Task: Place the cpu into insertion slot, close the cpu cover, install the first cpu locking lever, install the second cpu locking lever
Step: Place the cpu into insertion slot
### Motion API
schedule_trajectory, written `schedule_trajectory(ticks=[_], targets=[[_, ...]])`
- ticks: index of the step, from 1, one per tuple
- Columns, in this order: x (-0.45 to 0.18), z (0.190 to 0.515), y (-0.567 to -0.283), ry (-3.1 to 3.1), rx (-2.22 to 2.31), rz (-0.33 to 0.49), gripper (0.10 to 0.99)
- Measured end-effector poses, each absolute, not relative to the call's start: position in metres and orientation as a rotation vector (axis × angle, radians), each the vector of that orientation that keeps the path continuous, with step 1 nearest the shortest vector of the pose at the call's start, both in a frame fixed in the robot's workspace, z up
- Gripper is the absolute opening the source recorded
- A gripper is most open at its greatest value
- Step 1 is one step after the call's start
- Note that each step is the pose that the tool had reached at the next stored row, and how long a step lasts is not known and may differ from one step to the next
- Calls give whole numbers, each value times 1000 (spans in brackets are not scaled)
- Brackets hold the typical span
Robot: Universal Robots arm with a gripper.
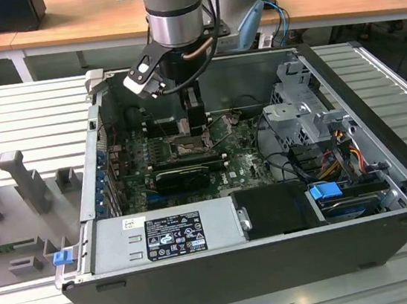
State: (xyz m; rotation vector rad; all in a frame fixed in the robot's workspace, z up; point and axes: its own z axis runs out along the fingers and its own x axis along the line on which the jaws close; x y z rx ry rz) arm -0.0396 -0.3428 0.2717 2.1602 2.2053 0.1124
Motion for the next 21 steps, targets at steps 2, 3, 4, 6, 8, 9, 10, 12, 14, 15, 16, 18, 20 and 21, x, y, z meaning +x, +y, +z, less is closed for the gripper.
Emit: schedule_trajectory(ticks=[2, 3, 4, 6, 8, 9, 10, 12, 14, 15, 16, 18, 20, 21], targets=[[-40, 269, -343, 2205, 2160, 112, 533], [-40, 269, -343, 2205, 2160, 112, 533], [-40, 268, -343, 2205, 2160, 112, 533], [-40, 264, -343, 2205, 2160, 112, 533], [-40, 262, -342, 2205, 2160, 112, 533], [-40, 261, -342, 2205, 2160, 112, 533], [-40, 260, -342, 2205, 2160, 112, 533], [-40, 257, -341, 2205, 2160, 112, 533], [-40, 255, -339, 2205, 2160, 112, 533], [-40, 255, -338, 2205, 2160, 112, 533], [-40, 254, -337, 2205, 2160, 112, 533], [-40, 251, -335, 2205, 2160, 113, 533], [-40, 247, -335, 2205, 2160, 112, 533], [-41, 245, -334, 2206, 2159, 112, 533]])
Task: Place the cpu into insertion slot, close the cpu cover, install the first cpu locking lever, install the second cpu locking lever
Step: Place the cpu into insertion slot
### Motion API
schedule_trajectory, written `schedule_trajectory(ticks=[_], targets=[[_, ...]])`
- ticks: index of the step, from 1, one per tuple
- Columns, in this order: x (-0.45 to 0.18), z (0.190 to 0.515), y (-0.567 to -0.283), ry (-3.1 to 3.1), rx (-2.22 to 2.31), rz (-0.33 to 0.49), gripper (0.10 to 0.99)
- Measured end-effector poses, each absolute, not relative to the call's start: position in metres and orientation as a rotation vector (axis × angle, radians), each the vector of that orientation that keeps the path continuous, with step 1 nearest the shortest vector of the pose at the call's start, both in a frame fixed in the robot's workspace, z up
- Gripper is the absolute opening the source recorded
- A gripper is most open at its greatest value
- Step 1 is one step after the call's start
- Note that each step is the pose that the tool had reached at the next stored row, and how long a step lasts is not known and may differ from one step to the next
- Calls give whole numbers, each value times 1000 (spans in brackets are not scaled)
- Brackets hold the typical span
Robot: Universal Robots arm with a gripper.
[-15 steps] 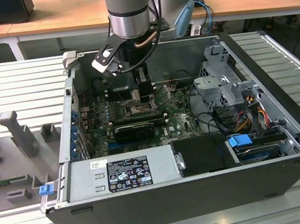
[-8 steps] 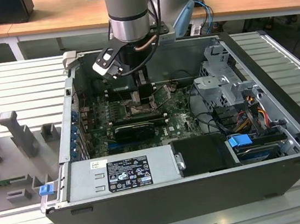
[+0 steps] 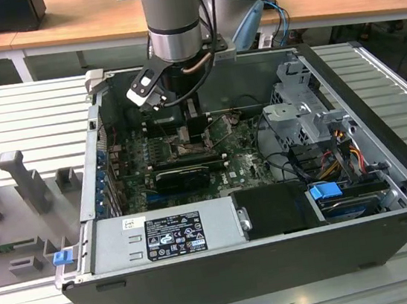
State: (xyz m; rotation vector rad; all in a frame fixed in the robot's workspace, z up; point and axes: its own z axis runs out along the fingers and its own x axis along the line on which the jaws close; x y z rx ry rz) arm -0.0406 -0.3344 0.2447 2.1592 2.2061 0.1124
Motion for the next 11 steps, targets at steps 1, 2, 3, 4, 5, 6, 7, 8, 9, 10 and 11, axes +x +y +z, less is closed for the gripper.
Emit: schedule_trajectory(ticks=[1, 2, 3, 4, 5, 6, 7, 8, 9, 10, 11], targets=[[-41, 243, -334, 2208, 2157, 113, 533], [-42, 242, -334, 2211, 2154, 112, 533], [-42, 242, -334, 2213, 2153, 113, 533], [-42, 241, -334, 2215, 2151, 113, 533], [-43, 241, -334, 2217, 2148, 113, 533], [-44, 240, -334, 2219, 2147, 113, 533], [-44, 239, -334, 2220, 2146, 113, 533], [-45, 239, -334, 2220, 2145, 113, 533], [-46, 239, -334, 2221, 2145, 113, 533], [-47, 238, -334, 2221, 2144, 113, 533], [-47, 238, -334, 2222, 2144, 113, 533]])
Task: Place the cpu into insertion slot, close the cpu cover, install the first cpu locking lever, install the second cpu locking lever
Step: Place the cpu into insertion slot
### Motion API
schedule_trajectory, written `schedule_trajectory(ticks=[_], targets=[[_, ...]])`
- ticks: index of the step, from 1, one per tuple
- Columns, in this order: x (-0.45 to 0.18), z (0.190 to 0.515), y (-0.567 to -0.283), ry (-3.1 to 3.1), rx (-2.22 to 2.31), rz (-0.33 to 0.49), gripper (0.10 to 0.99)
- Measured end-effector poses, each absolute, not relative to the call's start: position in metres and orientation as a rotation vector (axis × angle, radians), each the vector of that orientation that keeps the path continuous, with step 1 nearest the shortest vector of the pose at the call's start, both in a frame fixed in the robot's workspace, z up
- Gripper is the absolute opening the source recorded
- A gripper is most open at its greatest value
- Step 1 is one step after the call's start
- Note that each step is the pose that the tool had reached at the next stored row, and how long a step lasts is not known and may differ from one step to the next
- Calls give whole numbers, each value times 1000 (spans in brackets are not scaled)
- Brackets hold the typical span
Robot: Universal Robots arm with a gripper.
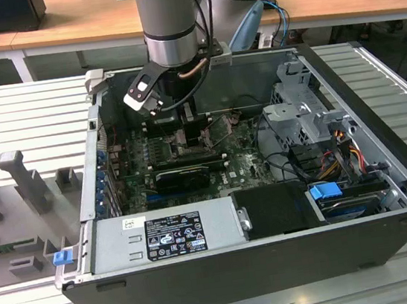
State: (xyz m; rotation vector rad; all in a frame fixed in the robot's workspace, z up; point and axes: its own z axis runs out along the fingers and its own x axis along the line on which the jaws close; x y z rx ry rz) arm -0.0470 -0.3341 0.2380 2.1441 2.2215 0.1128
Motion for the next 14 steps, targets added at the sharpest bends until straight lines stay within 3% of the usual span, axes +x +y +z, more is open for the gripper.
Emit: schedule_trajectory(ticks=[14], targets=[[-49, 229, -330, 2224, 2142, 113, 533]])
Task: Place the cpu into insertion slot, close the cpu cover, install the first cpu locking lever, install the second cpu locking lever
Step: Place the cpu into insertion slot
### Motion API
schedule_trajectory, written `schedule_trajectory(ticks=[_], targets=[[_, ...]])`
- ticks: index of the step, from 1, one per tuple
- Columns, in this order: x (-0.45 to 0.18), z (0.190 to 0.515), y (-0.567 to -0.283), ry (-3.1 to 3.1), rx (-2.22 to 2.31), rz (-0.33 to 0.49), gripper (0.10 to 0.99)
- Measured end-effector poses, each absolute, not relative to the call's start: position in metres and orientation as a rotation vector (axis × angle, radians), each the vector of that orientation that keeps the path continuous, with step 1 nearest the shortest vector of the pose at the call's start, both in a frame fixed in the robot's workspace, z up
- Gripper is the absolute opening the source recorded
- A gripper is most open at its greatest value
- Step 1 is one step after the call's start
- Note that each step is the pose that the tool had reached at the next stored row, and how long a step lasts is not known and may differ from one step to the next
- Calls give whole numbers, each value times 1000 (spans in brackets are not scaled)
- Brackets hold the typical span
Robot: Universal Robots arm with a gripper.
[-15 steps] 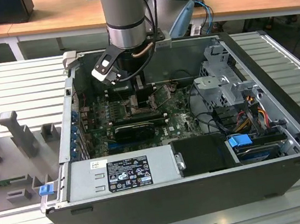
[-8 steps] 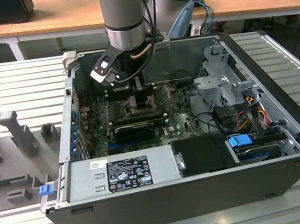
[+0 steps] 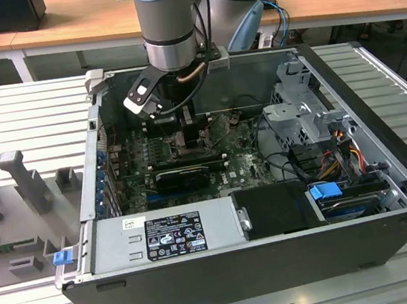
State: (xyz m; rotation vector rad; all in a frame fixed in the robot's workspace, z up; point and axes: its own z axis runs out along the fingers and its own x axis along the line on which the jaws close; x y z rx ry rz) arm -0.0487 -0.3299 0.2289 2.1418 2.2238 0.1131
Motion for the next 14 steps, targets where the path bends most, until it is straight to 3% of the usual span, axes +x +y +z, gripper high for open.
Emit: schedule_trajectory(ticks=[14], targets=[[-48, 216, -325, 2196, 2170, 111, 533]])
